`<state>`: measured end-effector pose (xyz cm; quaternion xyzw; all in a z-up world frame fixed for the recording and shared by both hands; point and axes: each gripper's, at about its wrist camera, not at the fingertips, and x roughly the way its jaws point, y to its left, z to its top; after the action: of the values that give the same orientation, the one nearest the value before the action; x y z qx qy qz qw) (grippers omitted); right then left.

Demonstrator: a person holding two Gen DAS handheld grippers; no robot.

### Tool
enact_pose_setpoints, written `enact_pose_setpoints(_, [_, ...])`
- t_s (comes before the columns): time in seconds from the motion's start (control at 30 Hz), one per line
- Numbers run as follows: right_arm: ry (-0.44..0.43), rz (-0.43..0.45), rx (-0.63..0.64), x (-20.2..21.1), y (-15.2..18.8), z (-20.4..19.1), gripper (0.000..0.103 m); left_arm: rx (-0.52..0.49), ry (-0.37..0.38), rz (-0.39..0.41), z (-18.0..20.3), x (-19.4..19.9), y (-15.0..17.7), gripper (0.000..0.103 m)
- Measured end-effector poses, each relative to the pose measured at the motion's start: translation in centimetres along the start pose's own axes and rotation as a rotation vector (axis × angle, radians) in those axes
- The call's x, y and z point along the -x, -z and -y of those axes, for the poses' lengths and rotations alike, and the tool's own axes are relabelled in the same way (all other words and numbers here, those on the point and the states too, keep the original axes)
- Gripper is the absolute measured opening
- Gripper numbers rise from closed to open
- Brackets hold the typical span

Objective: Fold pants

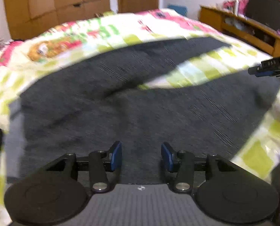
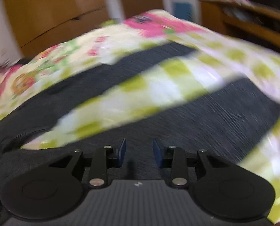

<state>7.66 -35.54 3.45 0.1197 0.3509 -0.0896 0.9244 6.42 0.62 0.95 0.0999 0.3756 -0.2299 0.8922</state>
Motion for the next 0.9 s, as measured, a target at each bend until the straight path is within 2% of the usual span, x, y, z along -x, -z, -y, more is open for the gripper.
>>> enact_pose_setpoints(0.1, [-0.126, -0.016, 0.160, -1.9, -2.5, -5.6, 0.041, 0.015, -0.059, 0.068, -4.3, 1.0, -1.3, 0.061])
enact_pose_setpoints(0.2, [-0.254, -0.059, 0.347, -5.1, -5.1, -11.8, 0.041, -0.019, -0.149, 0.099, -8.2, 1.0, -3.1, 0.068])
enact_pose_setpoints(0.27, [-0.324, -0.089, 0.495, -7.8, -7.1, -16.5, 0.043, -0.042, -0.180, 0.085, -11.4, 0.5, -4.3, 0.068])
enact_pose_setpoints(0.4, [-0.439, -0.156, 0.682, -13.3, -10.1, -23.4, 0.047, -0.065, -0.250, 0.033, -16.9, -2.1, -6.1, 0.069])
enact_pose_setpoints(0.5, [-0.480, -0.193, 0.822, -17.4, -11.6, -27.6, 0.052, -0.039, -0.233, -0.024, -20.3, -4.3, -7.3, 0.070])
enact_pose_setpoints(0.57, [-0.481, -0.223, 0.898, -19.7, -12.0, -29.3, 0.060, -0.043, -0.218, -0.054, -21.8, -5.6, -8.0, 0.070])
enact_pose_setpoints(0.73, [-0.437, -0.311, 0.977, -23.9, -12.7, -30.6, 0.060, -0.050, -0.146, -0.135, -24.2, -8.4, -9.1, 0.074])
enact_pose_setpoints(0.83, [-0.405, -0.336, 1.032, -25.3, -12.7, -30.6, 0.060, -0.030, -0.095, -0.173, -25.3, -9.3, -9.4, 0.074])
enact_pose_setpoints(0.9, [-0.422, -0.388, 1.036, -26.5, -12.9, -30.8, 0.061, -0.030, -0.057, -0.188, -25.7, -9.6, -9.5, 0.075])
